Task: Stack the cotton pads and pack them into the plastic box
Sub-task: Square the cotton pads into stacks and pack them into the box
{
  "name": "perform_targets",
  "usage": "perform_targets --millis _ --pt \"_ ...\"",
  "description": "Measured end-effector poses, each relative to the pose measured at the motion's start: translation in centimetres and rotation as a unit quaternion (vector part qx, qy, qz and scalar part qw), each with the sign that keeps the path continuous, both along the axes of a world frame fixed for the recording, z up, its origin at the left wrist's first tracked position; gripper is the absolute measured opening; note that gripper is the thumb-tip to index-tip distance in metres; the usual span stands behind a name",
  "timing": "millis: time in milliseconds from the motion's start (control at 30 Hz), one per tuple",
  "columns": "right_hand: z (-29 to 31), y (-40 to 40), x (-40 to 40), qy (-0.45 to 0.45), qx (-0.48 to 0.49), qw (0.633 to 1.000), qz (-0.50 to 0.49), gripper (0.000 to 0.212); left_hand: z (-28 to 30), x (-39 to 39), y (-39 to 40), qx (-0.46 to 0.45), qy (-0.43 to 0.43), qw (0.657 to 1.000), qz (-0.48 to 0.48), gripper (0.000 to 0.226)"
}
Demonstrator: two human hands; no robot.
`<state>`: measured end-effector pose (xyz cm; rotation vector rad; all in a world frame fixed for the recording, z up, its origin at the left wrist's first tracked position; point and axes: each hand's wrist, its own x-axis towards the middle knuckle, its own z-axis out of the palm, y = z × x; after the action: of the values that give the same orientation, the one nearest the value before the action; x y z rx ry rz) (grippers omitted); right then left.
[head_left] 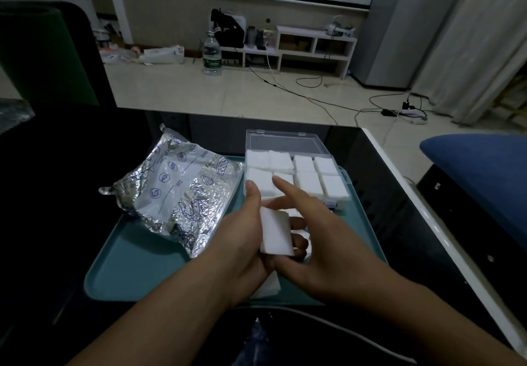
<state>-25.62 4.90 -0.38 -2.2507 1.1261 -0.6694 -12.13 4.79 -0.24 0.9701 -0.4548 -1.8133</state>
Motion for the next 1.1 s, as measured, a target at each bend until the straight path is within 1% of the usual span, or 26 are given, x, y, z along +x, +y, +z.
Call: perform_targets --millis 67,167,333,433,567,600,700,733,833,1000,1100 --pt "0.1 -0.1 0.2 -0.035 0.016 0.999 -0.014 0.093 -0.1 0.0 0.0 -0.009 0.007 1.000 0.004 0.068" --pt "0.6 0.0 0.5 -0.060 0.037 0.997 -0.021 0.094 -0.2 0.1 0.0 -0.028 0.006 0.999 0.015 0.063" --pt "0.8 -0.1 0.2 -0.048 0.041 0.998 -0.019 0.101 -0.1 -0.3 0.2 -0.037 -0.005 0.999 0.027 0.056" --pt "1.0 -0.1 0.1 -0.052 0.062 0.997 -0.010 0.099 -0.3 -0.5 0.2 -0.037 -0.016 0.999 0.033 0.055" --pt "1.1 0.0 0.1 -0.052 0.070 0.996 -0.010 0.095 -0.7 -0.7 0.3 -0.059 -0.039 0.997 0.016 0.055" --pt "1.0 -0.1 0.1 -0.047 0.066 0.997 -0.011 0.095 -0.8 -0.6 0.3 -0.067 -0.045 0.997 0.011 0.051" --pt "0.6 -0.3 -0.1 -0.016 0.037 0.999 -0.011 0.099 -1.3 -0.5 0.3 -0.105 -0.077 0.991 -0.015 0.028" --pt "0.5 -0.4 -0.1 -0.004 0.033 0.999 -0.009 0.101 -1.4 -0.5 0.3 -0.110 -0.085 0.990 -0.019 0.024" --pt "0.1 -0.5 -0.2 0.014 0.030 0.999 -0.011 0.102 -1.8 -0.6 0.3 -0.123 -0.095 0.988 -0.019 0.022" --pt "-0.6 -0.5 0.2 0.028 -0.022 0.999 0.010 0.095 -1.5 -0.7 0.3 -0.146 -0.097 0.984 -0.021 0.016" --pt "-0.8 -0.3 0.3 0.031 -0.058 0.997 0.028 0.090 -1.6 -0.4 0.3 -0.143 -0.096 0.985 -0.020 0.019"
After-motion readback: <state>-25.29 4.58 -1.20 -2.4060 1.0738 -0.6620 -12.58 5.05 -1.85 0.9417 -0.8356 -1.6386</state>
